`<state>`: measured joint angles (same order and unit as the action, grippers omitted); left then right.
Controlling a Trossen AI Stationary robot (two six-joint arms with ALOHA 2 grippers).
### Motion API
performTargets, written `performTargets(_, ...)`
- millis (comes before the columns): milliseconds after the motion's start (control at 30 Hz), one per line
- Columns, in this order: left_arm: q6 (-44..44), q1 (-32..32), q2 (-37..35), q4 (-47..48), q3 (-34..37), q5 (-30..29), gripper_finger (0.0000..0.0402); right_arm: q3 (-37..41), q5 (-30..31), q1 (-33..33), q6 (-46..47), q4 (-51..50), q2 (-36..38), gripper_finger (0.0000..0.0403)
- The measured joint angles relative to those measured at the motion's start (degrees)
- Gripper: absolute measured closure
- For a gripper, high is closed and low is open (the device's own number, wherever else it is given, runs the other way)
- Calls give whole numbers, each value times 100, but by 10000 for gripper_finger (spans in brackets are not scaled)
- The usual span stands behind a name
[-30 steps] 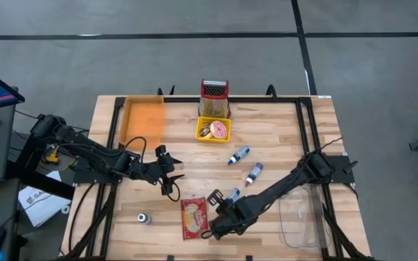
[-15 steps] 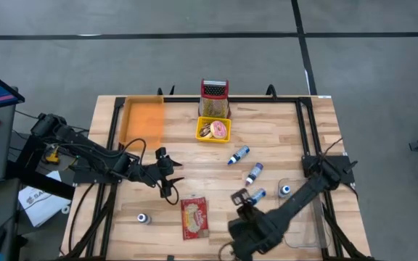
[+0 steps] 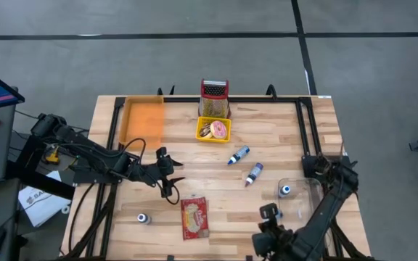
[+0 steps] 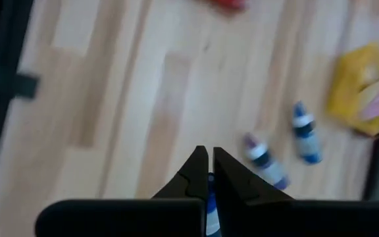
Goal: Pick & Place Food Item
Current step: Put the bottom blue food coloring bottle into the transparent bin, then put the right violet food coloring bottle into the transparent bin
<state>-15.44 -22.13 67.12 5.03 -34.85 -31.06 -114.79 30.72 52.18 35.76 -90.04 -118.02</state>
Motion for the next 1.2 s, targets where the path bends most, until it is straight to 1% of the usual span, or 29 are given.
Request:
performTargets(67,0,0,1,-1,1,-1,163,175,-284,57,227,4,2,403)
performTargets(167,-2,2,2,1,0,-1,163,422,-542,169,581,-17,24,403)
performTargets(267,-4,2,-1,-103,51,0,163,585,-517,332,884,4,94,403)
performTargets(400,-6,2,2,-464,343,2,163,846,-494,491,1309,7,275,403)
performTargets(600,-136,46,2,-608,531,2,163,1353,-497,524,1973,4,644,400)
performTargets(667,-117,46,2,-647,531,2,163,1492,-498,523,2113,0,762,390)
performTargets(767,-109,46,2,-650,531,2,163,1585,-450,524,2225,-12,877,362)
performTargets(867,-51,46,2,-657,533,2,163,1585,-205,523,2276,0,926,335)
performTargets(1000,-9,46,2,-714,535,3,163,1585,-6,507,2252,2,931,309)
performTargets(1100,32,46,2,-832,535,3,163,1585,254,413,1928,3,931,294)
performTargets(1200,129,46,2,-949,535,49,163,1585,575,171,1476,4,931,283)
